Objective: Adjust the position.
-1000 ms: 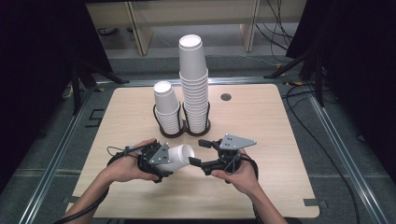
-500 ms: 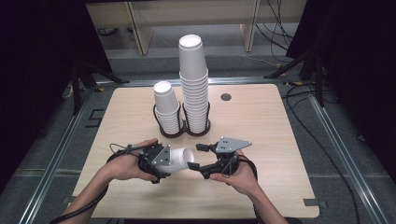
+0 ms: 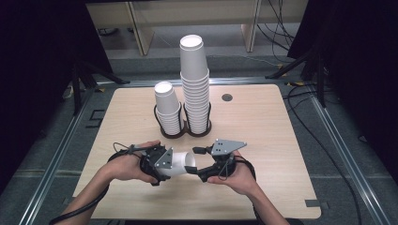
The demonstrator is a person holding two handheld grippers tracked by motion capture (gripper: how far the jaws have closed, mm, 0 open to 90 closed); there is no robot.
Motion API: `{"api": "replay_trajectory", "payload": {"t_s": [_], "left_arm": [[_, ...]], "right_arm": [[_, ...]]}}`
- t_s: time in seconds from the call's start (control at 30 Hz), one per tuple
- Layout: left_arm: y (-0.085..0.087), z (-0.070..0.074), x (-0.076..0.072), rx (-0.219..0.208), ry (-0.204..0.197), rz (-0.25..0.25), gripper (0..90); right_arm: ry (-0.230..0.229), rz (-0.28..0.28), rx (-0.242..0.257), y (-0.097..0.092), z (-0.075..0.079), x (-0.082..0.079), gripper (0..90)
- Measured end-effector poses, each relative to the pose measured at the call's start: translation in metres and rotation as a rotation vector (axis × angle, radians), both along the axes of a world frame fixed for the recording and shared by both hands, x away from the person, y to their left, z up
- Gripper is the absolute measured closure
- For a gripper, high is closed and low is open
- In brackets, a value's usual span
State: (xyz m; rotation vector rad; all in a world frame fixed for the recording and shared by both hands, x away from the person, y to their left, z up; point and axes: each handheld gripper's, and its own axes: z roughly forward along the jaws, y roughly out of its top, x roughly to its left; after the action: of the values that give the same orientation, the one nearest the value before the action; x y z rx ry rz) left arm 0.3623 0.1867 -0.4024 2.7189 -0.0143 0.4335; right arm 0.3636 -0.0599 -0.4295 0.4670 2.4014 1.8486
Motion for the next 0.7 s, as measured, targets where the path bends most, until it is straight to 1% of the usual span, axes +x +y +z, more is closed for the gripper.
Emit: {"api": "replay_trajectory", "payload": {"t_s": [0.03, 0.07, 0.1, 0.13, 0.17, 0.2, 0.23, 0.27, 0.3, 0.37, 0.4, 0.43, 0.5, 0.53, 0.63, 0.67, 0.7], "left_arm": [[0.0, 0.0, 0.0, -0.001, 0.0, 0.0, 18.5], [0.0, 0.0, 0.0, -0.003, 0.0, -0.001, 18.5], [0.0, 0.0, 0.0, -0.005, 0.0, -0.001, 18.6], [0.0, 0.0, -0.001, -0.001, 0.002, -0.002, 18.6], [0.0, -0.001, -0.001, 0.003, 0.0, -0.003, 18.6], [0.0, -0.001, 0.0, 0.001, 0.001, -0.002, 18.6], [0.0, -0.001, 0.0, 0.003, 0.006, -0.003, 18.6], [0.0, -0.002, 0.0, 0.004, 0.005, -0.005, 18.6], [0.0, -0.002, 0.0, 0.007, 0.005, -0.005, 18.6], [-0.001, -0.001, -0.001, 0.006, -0.001, -0.009, 18.6], [-0.001, -0.001, -0.001, 0.009, 0.001, -0.008, 18.6], [-0.001, -0.001, -0.001, 0.016, -0.004, -0.011, 18.6], [-0.001, -0.001, -0.001, 0.008, 0.0, -0.012, 18.6], [-0.001, 0.0, -0.002, 0.008, 0.003, -0.014, 18.6], [-0.001, 0.0, -0.003, 0.006, -0.002, -0.017, 18.7], [-0.001, 0.001, -0.003, 0.002, -0.003, -0.016, 18.7], [-0.002, 0.001, -0.003, 0.007, -0.004, -0.021, 18.7]], "right_arm": [[-0.008, 0.003, -0.006, 0.0, 0.001, 0.0, 25.9], [0.028, 0.015, 0.002, 0.002, 0.0, -0.001, 25.9], [0.004, 0.003, -0.014, 0.001, 0.0, 0.0, 25.9], [0.004, 0.008, -0.013, 0.003, 0.0, 0.0, 26.0], [0.013, 0.009, -0.014, 0.004, -0.001, -0.001, 26.0], [0.009, 0.014, -0.013, 0.005, -0.002, 0.0, 26.0], [0.006, 0.008, -0.007, 0.006, -0.002, 0.0, 26.0], [0.008, 0.02, -0.014, 0.006, -0.002, 0.0, 26.0], [0.024, 0.022, -0.013, 0.007, -0.002, 0.0, 26.0], [0.02, 0.024, -0.015, 0.009, -0.001, 0.0, 26.0], [0.006, 0.03, -0.014, 0.01, -0.001, 0.0, 25.7], [0.002, 0.029, -0.021, 0.01, 0.0, 0.0, 25.8], [0.018, 0.04, -0.018, 0.011, -0.001, 0.001, 26.0], [0.004, 0.032, -0.027, 0.011, 0.0, 0.001, 26.0], [0.008, 0.039, -0.032, 0.011, -0.002, 0.002, 25.7], [0.025, 0.042, -0.035, 0.011, -0.002, 0.002, 25.5], [0.013, 0.036, -0.034, 0.011, -0.003, 0.002, 25.5]]}}
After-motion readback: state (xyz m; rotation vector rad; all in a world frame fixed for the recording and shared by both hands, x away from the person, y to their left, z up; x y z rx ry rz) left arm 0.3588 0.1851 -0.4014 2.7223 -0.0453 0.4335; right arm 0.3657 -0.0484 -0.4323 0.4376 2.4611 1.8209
